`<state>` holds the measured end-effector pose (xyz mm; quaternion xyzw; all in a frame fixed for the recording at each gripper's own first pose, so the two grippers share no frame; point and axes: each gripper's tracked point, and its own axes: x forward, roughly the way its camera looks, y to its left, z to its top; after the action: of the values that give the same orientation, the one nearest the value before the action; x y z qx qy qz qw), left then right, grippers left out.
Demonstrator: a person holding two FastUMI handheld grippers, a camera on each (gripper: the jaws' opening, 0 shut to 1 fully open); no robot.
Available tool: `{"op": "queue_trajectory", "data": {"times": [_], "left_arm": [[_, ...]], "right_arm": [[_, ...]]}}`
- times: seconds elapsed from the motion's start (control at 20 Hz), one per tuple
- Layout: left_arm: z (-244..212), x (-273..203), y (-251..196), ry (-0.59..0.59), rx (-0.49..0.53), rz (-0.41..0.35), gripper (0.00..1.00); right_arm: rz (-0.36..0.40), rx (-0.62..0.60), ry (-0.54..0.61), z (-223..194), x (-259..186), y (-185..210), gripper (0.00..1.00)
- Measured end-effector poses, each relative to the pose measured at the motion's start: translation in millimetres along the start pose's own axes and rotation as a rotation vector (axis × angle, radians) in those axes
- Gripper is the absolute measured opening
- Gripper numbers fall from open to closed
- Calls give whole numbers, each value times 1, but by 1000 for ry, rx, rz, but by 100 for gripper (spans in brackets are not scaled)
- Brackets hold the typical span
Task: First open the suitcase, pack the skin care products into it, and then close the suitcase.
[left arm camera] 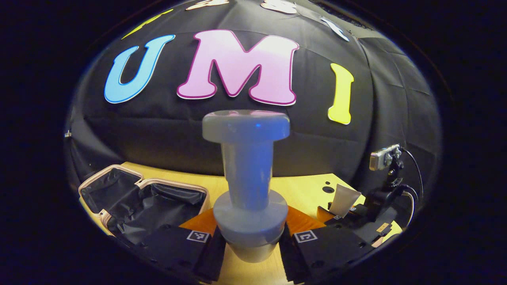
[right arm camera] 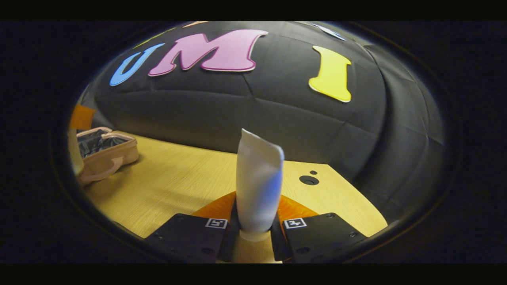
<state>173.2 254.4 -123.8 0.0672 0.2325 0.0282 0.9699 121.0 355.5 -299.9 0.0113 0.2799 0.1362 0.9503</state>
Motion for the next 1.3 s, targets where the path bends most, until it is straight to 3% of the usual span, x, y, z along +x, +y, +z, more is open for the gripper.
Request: {"op": "queue_trajectory", "data": {"times": [0.15,0.25,0.35,0.55,0.6,0.65,0.7,0.75,0.8,0.9,1.0,1.05,1.1,1.25,1.3], "left_arm": [[9,-4,39,-14,6,46,63],[14,-11,66,8,-10,64,62],[19,-16,94,28,-33,79,63],[16,-21,146,82,-5,89,63],[8,-19,157,117,-22,72,65],[-1,-14,168,158,-39,57,62],[-10,-8,179,201,-45,44,63],[-22,-4,191,246,-35,35,63],[-33,0,200,289,-7,17,63],[-56,8,219,379,40,-12,63],[-73,15,226,483,23,-42,63],[-84,16,230,537,14,-51,65],[-93,19,233,586,22,-54,63],[-112,26,245,715,114,-53,67],[-119,30,246,759,135,-57,63]], "right_arm": [[28,7,38,-3,-10,7,33],[40,-27,42,6,-21,11,37],[55,-51,27,25,-37,17,33],[98,9,7,70,-65,48,36],[111,11,-1,81,-72,59,34],[134,20,-17,93,-84,73,33],[169,43,-31,104,-94,92,37],[205,63,-35,112,-105,113,33],[240,75,-26,115,-116,133,36],[289,86,-28,121,-135,162,32],[323,84,-36,126,-149,185,33],[332,84,-27,125,-153,193,29],[346,95,-18,124,-158,201,37],[354,142,6,124,-166,209,33],[350,141,8,123,-166,208,33]]}}
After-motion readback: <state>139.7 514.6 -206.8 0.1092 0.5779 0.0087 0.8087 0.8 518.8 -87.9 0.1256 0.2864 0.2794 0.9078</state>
